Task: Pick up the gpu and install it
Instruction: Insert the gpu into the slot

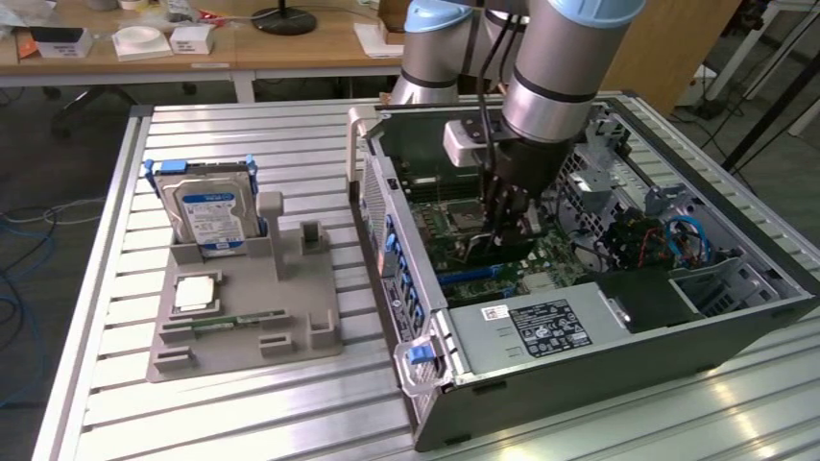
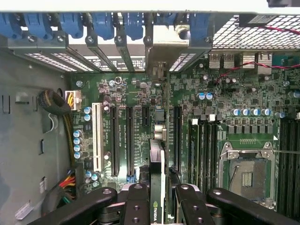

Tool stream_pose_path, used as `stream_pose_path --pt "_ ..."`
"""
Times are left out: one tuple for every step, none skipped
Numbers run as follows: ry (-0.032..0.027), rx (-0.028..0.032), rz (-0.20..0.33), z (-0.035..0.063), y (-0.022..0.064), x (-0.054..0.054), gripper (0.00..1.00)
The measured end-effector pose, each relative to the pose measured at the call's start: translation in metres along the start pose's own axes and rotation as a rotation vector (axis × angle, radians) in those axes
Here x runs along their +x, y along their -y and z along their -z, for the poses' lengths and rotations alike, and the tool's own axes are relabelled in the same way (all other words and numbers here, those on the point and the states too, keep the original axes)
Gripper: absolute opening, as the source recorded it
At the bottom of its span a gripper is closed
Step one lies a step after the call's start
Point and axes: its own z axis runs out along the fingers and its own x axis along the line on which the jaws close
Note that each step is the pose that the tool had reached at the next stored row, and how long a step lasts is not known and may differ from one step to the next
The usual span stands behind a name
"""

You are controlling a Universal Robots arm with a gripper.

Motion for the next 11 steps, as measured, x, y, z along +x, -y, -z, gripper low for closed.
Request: stream_pose_path --pt "0.0002 0.0001 0.000 -0.0005 0.0000 0.0000 0.26" --pt "0.0000 0.0000 0.000 -0.0007 -0.0001 0.0000 0.26" --pt "-0.0001 -0.0001 0.000 -0.0008 -0.0002 0.0000 0.26" --pt "0.0002 0.0001 0.000 -0.0012 -0.0002 0.0000 0.26" --pt "0.0005 0.0002 0.000 -0.0020 -0.0001 0.0000 0.26" --pt "0.0003 0.0001 0.000 -0.0026 -0.0002 0.0000 0.26" --pt "0.0001 0.0000 0.000 -0.0031 -0.0002 0.0000 0.26" --pt "0.0001 0.0000 0.000 -0.0035 -0.0002 0.0000 0.26" --pt "0.0000 0.0000 0.000 -0.0036 -0.0002 -0.0001 0.26" --pt "0.0002 0.0000 0.000 -0.0038 -0.0002 -0.0003 0.26" --pt "0.0002 0.0001 0.000 -0.0039 -0.0002 -0.0007 0.26"
